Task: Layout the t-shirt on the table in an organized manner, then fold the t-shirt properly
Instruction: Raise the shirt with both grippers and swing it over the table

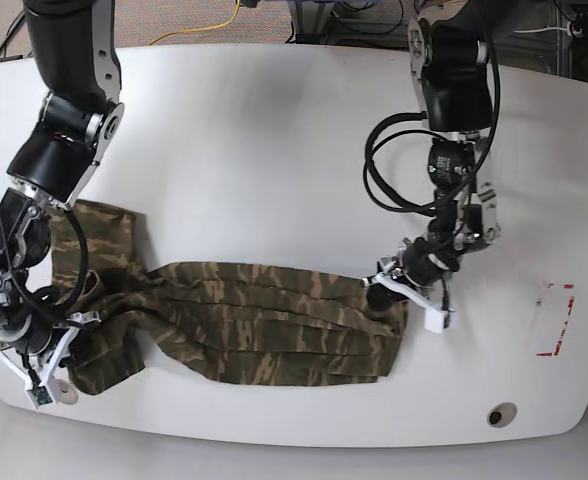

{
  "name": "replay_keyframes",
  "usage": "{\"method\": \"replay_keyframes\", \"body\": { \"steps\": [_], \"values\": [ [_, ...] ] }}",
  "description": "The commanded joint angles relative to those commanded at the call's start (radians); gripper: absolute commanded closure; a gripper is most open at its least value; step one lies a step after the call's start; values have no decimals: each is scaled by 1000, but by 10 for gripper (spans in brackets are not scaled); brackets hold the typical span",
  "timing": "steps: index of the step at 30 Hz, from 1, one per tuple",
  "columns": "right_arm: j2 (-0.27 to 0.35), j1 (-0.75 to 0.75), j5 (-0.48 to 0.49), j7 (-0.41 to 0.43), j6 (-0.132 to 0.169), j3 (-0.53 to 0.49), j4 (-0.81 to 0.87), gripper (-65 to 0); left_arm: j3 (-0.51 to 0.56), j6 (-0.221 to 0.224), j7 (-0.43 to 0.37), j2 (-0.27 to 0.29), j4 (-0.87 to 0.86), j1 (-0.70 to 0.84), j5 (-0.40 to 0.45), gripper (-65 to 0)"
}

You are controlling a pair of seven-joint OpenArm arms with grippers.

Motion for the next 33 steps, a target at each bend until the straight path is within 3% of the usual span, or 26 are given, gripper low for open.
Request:
{"method": "replay_keyframes", "body": {
  "steps": [7, 15, 21, 27, 33],
  "values": [
    [-11, -32, -2, 6, 0, 11, -44, -14, 0, -23, 32, -201, 140, 0, -118, 0],
    [46, 41, -2, 80, 0, 5, -160, -14, -12, -46, 34, -354, 189, -95, -199, 0],
    [91, 155, -2, 110, 0, 0, -290, -14, -66, -48, 72, -423, 184, -206, -259, 0],
    [127, 290, -2, 127, 0, -35, -408, -14, -87, -49, 112, -436, 183, -331, -265, 0],
    [147, 410, -2, 130, 0, -109, -425, -14, -83, -49, 112, -459, 183, -431, -267, 0]
  ]
}}
